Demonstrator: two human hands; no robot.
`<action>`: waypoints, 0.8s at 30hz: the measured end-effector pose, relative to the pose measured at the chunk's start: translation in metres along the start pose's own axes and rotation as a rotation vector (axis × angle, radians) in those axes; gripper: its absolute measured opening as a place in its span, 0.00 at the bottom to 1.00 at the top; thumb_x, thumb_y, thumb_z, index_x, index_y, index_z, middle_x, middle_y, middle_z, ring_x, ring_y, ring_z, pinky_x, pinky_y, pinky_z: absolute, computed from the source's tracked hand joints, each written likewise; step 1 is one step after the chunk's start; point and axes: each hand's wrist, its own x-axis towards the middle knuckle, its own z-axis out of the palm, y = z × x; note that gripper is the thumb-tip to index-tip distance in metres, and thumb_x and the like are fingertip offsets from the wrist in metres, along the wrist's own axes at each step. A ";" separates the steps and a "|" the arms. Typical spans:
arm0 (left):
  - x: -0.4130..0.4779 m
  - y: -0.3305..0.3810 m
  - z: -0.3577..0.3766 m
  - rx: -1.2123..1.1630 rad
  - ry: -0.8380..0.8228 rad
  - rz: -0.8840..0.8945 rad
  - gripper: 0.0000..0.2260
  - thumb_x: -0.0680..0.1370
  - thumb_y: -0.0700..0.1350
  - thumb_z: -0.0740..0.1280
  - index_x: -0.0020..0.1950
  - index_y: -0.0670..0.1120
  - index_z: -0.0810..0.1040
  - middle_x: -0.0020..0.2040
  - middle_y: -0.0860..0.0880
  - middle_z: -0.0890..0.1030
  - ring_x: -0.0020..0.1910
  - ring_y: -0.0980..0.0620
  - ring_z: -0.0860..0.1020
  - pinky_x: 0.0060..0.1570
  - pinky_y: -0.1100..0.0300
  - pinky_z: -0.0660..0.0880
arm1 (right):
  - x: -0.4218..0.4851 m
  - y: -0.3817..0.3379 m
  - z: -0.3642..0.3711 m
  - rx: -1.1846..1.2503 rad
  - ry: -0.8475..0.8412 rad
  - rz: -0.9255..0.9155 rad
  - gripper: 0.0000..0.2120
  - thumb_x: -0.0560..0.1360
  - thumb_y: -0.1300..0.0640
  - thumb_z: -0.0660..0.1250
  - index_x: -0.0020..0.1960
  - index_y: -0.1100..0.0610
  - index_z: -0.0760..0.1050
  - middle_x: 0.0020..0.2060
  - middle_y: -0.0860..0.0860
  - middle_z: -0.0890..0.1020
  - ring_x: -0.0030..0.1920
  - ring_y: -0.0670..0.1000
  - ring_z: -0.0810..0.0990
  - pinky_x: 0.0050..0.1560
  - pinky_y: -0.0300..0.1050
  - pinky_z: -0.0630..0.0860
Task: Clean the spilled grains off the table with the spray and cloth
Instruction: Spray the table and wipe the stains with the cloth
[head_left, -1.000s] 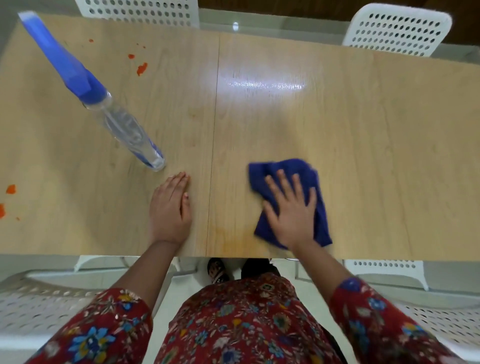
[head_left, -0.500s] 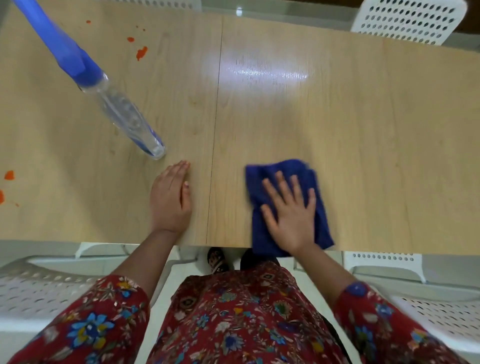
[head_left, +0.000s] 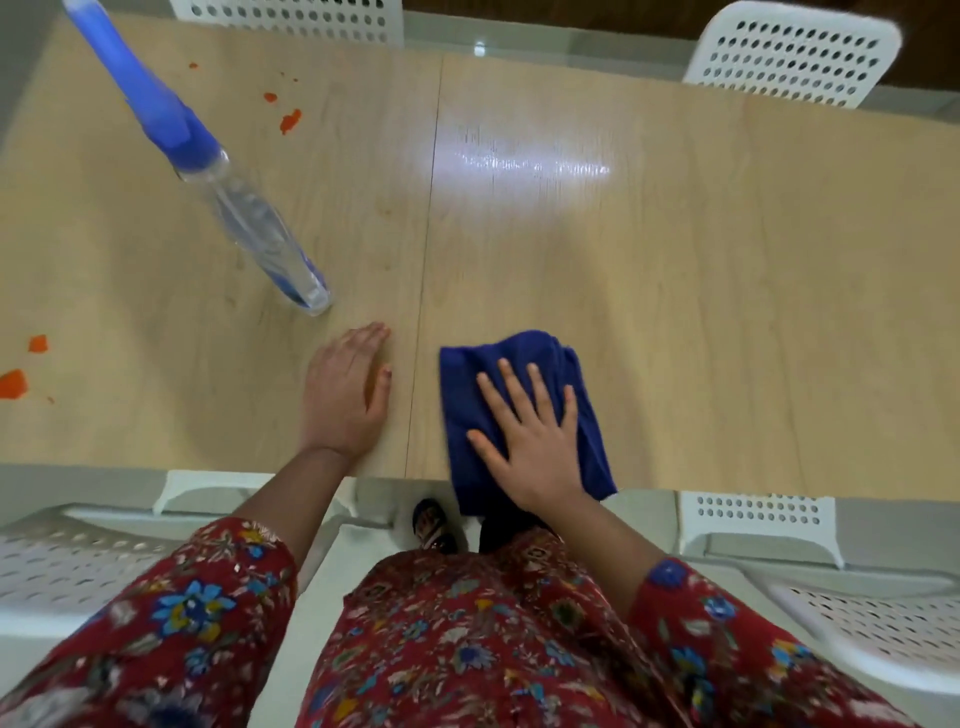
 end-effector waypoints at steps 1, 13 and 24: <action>-0.003 0.001 0.000 0.021 -0.008 0.023 0.21 0.79 0.51 0.54 0.69 0.44 0.71 0.68 0.47 0.74 0.67 0.47 0.71 0.67 0.48 0.66 | 0.001 0.009 -0.007 0.075 -0.022 0.048 0.30 0.78 0.34 0.43 0.79 0.40 0.44 0.78 0.40 0.45 0.78 0.46 0.40 0.75 0.60 0.37; -0.045 0.078 0.035 0.020 -0.123 0.206 0.13 0.76 0.56 0.61 0.51 0.52 0.79 0.55 0.56 0.79 0.58 0.52 0.76 0.70 0.48 0.58 | -0.045 0.108 -0.021 -0.109 0.215 -0.144 0.19 0.79 0.43 0.58 0.65 0.48 0.75 0.64 0.46 0.77 0.59 0.52 0.77 0.59 0.50 0.69; 0.030 0.115 -0.028 -0.325 0.164 0.280 0.10 0.78 0.51 0.63 0.53 0.49 0.81 0.54 0.56 0.82 0.58 0.59 0.76 0.74 0.44 0.53 | -0.014 0.108 -0.121 0.163 0.547 -0.133 0.12 0.78 0.51 0.62 0.53 0.53 0.82 0.37 0.47 0.82 0.41 0.53 0.78 0.49 0.48 0.70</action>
